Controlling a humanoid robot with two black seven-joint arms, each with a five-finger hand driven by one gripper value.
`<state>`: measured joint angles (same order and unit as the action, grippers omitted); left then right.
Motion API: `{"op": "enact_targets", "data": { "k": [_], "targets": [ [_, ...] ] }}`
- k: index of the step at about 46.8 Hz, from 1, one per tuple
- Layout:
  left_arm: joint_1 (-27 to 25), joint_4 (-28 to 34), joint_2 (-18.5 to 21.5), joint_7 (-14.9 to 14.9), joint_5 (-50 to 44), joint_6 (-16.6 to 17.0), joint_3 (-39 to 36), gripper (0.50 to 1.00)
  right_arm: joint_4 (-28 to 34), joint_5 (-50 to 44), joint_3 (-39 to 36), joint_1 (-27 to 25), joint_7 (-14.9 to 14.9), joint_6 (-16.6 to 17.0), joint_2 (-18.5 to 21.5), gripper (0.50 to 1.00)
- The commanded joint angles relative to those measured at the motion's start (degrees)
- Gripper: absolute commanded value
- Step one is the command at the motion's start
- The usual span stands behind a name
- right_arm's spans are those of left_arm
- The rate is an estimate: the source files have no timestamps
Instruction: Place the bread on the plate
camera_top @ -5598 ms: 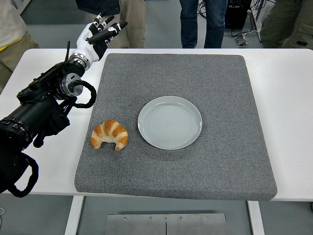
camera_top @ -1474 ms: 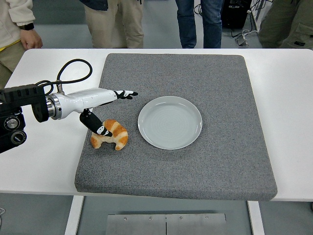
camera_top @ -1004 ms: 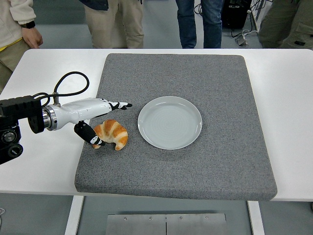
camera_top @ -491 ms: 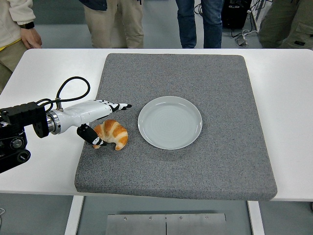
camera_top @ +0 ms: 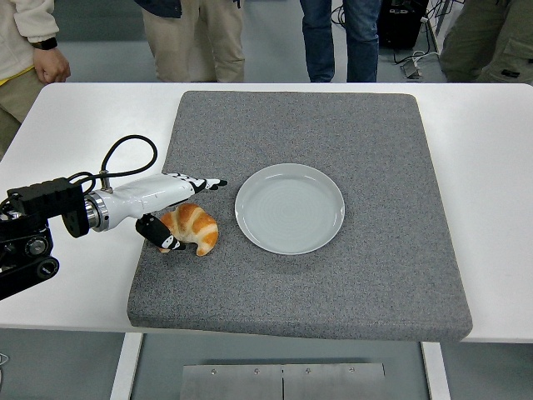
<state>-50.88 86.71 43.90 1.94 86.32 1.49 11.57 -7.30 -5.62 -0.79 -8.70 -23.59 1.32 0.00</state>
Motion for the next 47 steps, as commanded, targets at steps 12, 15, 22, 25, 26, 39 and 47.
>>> {"op": "enact_targets", "data": {
  "k": [12,15,22,25,26,39,47],
  "targets": [
    [0.8,-0.8,-1.2,0.0,1.1,0.1,0.0,0.954,0.0,0.0,0.0,0.0,0.0,0.0,0.0,1.000],
    [0.8,-0.8,-1.4,0.0,1.1,0.1,0.0,0.952,0.0,0.0,0.0,0.0,0.0,0.0,0.0,1.000],
    [1.0,-1.0,-1.4,0.1,1.2,0.2,0.0,0.925,0.0,0.0,0.0,0.0,0.0,0.0,0.0,1.000],
    [1.0,-1.1,-1.4,0.2,1.2,0.2,0.0,0.869,0.0,0.0,0.0,0.0,0.0,0.0,0.0,1.000],
    [1.0,-1.2,-1.4,0.3,1.2,0.2,0.0,0.863,0.0,0.0,0.0,0.0,0.0,0.0,0.0,1.000],
    [1.4,-1.4,-1.3,2.1,1.2,0.2,0.0,0.757,0.0,0.0,0.0,0.0,-0.1,0.0,0.0,1.000],
    [2.1,-1.6,-1.2,2.2,1.3,0.4,0.0,0.757,0.0,0.0,0.0,0.0,-0.1,0.0,0.0,1.000]
  ]
}}
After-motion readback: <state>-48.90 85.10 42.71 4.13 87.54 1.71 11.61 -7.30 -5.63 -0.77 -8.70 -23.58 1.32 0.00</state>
